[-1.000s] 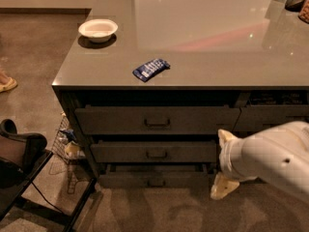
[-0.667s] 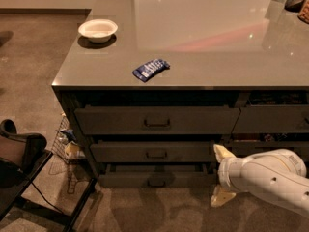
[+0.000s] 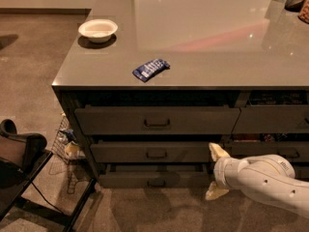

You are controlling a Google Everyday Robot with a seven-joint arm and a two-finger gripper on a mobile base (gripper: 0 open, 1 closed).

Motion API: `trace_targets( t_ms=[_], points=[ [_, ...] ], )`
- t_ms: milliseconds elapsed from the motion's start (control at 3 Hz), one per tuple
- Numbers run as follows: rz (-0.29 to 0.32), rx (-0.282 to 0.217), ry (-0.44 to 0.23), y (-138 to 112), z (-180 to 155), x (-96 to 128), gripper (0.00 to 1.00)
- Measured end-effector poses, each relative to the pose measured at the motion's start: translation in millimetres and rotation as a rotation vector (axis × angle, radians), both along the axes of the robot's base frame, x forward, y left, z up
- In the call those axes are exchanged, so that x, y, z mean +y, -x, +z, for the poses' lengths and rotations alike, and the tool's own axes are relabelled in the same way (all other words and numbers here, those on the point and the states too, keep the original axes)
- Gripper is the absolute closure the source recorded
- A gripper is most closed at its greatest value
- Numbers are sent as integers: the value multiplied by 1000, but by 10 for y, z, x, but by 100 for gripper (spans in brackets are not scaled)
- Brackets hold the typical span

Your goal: Open bottom drawer

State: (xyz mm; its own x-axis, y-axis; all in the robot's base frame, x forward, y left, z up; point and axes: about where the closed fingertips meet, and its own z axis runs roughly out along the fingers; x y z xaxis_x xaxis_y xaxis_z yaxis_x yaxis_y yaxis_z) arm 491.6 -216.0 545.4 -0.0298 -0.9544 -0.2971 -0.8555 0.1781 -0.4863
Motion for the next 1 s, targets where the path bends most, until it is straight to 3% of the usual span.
trace_targets(
  t_ms=[333,667,1000],
  points=[
    [26,35,23,-1,-198,85,0],
    [58,108,62,1,-633,172,0],
    [59,183,78,-157,-1291,283,0]
  ],
)
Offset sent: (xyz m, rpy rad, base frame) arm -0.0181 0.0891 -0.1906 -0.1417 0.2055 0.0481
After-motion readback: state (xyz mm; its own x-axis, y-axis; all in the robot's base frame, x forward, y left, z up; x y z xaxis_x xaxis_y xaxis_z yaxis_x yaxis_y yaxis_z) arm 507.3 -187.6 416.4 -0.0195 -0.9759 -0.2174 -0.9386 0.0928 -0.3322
